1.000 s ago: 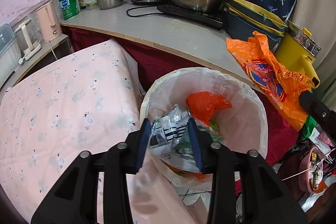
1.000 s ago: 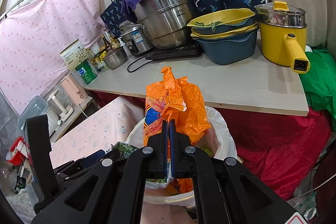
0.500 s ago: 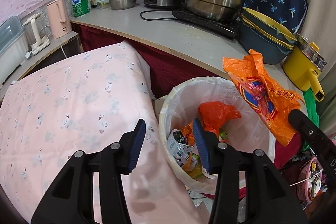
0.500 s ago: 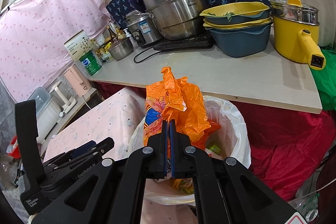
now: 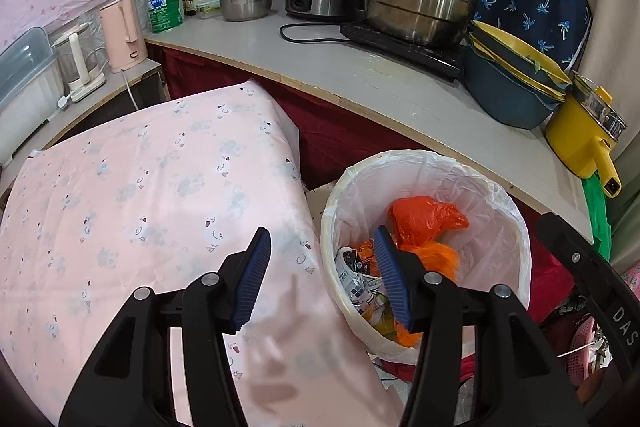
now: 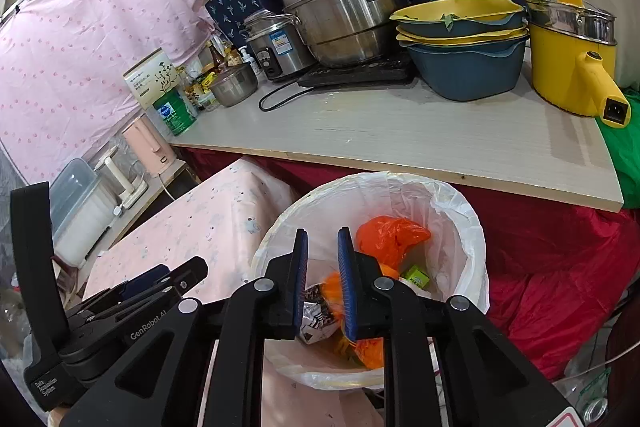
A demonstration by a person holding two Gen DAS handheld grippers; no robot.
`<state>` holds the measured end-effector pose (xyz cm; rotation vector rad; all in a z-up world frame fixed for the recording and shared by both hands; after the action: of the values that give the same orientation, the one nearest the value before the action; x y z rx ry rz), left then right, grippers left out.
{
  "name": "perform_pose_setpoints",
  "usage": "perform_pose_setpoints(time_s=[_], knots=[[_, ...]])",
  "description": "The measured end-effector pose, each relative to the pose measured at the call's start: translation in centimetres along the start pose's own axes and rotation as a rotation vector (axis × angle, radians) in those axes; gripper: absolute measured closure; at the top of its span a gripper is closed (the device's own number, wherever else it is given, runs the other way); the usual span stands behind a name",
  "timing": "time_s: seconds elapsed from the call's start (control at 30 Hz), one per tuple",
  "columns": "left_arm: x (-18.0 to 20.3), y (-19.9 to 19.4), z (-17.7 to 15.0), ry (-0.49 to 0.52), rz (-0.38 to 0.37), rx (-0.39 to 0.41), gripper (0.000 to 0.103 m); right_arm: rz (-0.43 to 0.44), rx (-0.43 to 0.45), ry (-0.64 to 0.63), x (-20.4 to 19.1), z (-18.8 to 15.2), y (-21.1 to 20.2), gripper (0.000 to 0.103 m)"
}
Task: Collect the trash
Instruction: 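Open the left gripper to drop the green packet while the right drops the orange bag, then withdraw both open grippers from the bin toward the table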
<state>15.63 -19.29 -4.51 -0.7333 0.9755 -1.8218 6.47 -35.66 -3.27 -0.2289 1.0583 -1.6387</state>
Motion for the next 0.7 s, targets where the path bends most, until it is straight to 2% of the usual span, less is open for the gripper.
perform_pose_setpoints(time_s=[0.07,0.2,0.5,0.63,0.7], knots=[[0.0,-0.1,-0.1,0.003,0.004,0.002,0.052,0.001,-0.001,-0.004,-0.1,-0.1,-0.1,0.086],[0.0,-0.2,-0.3,0.001,0.006,0.003,0.052,-0.003,-0.002,-0.010,-0.1,-0.3,-0.3,0.078],[0.0,-0.9,-1.2,0.008,0.021,0.014,0.051,-0.009,-0.030,-0.032,-0.3,-1.1,-0.6,0.077],[0.0,-1.4,-1.6,0.011,0.041,0.024,0.040,-0.030,-0.042,-0.051,-0.4,-1.5,-1.0,0.067],[-0.2,-1.5,-1.9,0.006,0.058,0.024,0.032,-0.045,-0.050,-0.058,-0.3,-1.7,-1.2,0.062]])
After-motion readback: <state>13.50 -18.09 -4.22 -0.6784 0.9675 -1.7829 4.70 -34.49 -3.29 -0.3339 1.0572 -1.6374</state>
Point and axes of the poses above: each gripper's, at about its wrist camera, not at the fingertips, and y roughly the way its jaws point, x to its right, z to its top, the point moved 2 cm from there along y, roughly the way its jaws point, and after that the axes turned 12 degrees about -x, right-handed, at the moved point
